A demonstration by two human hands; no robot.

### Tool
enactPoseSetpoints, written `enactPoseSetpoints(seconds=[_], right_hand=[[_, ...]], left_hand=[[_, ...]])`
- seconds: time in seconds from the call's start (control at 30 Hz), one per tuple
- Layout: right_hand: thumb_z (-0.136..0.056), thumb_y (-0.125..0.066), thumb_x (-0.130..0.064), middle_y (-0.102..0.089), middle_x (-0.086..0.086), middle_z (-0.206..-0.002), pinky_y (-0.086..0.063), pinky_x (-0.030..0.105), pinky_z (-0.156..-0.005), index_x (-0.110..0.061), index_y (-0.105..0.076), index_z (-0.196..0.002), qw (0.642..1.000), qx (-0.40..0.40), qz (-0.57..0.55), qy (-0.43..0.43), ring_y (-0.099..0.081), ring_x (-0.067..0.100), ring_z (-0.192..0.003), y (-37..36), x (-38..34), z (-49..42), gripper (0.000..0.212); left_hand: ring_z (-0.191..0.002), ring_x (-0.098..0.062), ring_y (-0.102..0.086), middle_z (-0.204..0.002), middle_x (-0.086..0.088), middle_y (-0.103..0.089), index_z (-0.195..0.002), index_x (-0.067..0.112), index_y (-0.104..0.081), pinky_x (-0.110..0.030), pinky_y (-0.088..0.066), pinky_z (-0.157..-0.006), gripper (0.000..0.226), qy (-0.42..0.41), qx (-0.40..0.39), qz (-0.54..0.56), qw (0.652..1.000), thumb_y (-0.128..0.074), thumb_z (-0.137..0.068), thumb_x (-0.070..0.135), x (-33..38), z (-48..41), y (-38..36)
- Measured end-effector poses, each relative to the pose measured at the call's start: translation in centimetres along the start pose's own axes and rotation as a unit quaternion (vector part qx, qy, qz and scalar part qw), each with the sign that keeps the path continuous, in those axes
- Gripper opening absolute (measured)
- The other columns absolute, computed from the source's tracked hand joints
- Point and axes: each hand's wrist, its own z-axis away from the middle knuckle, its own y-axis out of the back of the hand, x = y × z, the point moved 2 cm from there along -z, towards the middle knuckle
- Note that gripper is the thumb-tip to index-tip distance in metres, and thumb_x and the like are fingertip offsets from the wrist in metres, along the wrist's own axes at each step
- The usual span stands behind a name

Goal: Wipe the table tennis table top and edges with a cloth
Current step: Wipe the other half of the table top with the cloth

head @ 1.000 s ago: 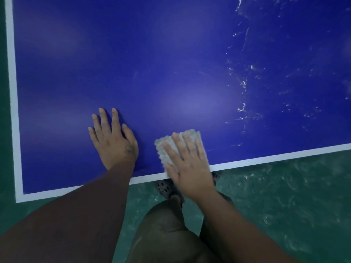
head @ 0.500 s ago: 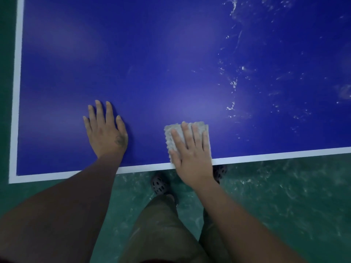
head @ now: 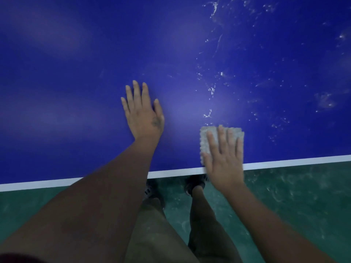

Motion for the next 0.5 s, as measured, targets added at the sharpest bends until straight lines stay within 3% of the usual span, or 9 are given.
enactPoseSetpoints(seconds=[0.1, 0.2, 0.33, 0.5], right_hand=[[-0.112, -0.034, -0.045, -0.015, 0.008, -0.178, -0.015, 0.064, -0.129, -0.024, -0.031, -0.168, 0.996, 0.032, -0.058, 0.063, -0.011, 0.033, -0.165, -0.3, -5.9, -1.8, 0.061], [-0.113, -0.035, -0.048, -0.018, 0.005, -0.178, -0.016, 0.060, -0.131, -0.026, -0.033, -0.168, 0.990, 0.031, -0.081, 0.112, -0.012, 0.030, -0.165, -0.2, -8.0, -4.3, 0.059], [-0.113, -0.034, -0.049, -0.014, 0.002, -0.179, -0.013, 0.058, -0.132, -0.027, -0.029, -0.169, 0.988, 0.020, -0.070, 0.139, -0.007, 0.027, -0.166, 0.5, -2.5, -6.2, 0.061], [-0.112, -0.024, -0.052, -0.003, 0.007, -0.180, -0.012, 0.062, -0.131, -0.023, -0.017, -0.172, 0.999, -0.001, -0.018, 0.048, 0.000, 0.030, -0.166, 1.3, 6.4, -6.2, 0.066]], left_hand=[[-0.168, -0.032, -0.009, -0.181, -0.007, -0.017, -0.172, 0.017, -0.027, -0.053, -0.009, -0.135, 0.067, 0.012, -0.010, -0.043, 0.999, -0.030, -0.112, 0.048, 0.9, -2.1, -1.0], [-0.168, -0.031, -0.007, -0.181, -0.006, -0.013, -0.173, 0.020, -0.022, -0.055, -0.006, -0.136, 0.069, 0.013, -0.008, -0.086, 0.996, -0.024, -0.113, 0.054, 0.2, -2.7, -1.6], [-0.168, -0.030, -0.005, -0.182, -0.004, -0.012, -0.173, 0.023, -0.021, -0.054, -0.005, -0.136, 0.070, 0.026, -0.015, -0.092, 0.995, -0.025, -0.111, 0.054, 0.8, -3.1, -1.7], [-0.168, -0.030, -0.010, -0.181, -0.005, -0.018, -0.171, 0.020, -0.028, -0.056, -0.009, -0.135, 0.067, 0.024, 0.002, -0.082, 0.996, -0.031, -0.112, 0.051, 0.7, -2.9, -1.2]])
